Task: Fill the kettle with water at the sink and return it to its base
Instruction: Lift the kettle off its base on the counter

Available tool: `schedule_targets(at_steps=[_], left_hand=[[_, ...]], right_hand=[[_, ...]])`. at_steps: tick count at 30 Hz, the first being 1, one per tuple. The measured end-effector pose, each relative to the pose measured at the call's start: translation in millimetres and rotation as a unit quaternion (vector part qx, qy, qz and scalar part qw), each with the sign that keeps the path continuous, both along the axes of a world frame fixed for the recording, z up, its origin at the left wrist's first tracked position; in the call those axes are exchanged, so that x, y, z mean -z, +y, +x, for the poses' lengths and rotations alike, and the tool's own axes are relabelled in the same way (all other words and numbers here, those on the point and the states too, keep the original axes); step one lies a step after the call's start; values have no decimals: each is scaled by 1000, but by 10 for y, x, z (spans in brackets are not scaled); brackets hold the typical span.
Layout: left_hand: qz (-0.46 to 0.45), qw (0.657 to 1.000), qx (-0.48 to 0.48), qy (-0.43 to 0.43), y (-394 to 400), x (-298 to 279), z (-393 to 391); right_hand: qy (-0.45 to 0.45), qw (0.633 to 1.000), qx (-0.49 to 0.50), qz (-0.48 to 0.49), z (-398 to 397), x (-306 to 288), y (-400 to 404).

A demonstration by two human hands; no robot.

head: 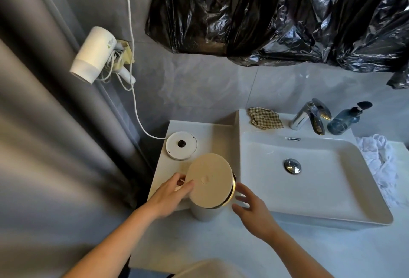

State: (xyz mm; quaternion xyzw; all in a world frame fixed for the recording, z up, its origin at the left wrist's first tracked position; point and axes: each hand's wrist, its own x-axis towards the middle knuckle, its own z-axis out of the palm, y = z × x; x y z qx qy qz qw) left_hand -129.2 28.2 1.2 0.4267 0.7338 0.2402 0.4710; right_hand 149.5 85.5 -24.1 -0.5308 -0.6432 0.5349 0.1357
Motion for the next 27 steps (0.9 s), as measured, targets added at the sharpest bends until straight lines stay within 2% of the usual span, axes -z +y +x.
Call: schedule_targets(at_steps=[3,5,8,11,14,22,27], left_hand=[[18,999,-24,-9,-68,85,-66],[23,997,-46,-51,-72,113,-36],[37,980,-152,-125,-51,155,63],[61,958,-239,-147,-7,113,125],[97,942,-276,-167,53,-79,122],[183,928,-252,-206,425,-839,183],[189,948,-178,-185,795,-1057,463]], right_hand=[[35,998,29,-41,-34,8,44],[64,994,42,-75,-79,-16,61],[96,987,57,-114,-151,-63,60],[115,985,58,-117,-211,-143,50],[139,985,58,-85,-236,-338,45],[157,984,79,35,-142,-783,276],[183,972,128,75,132,-1030,481]])
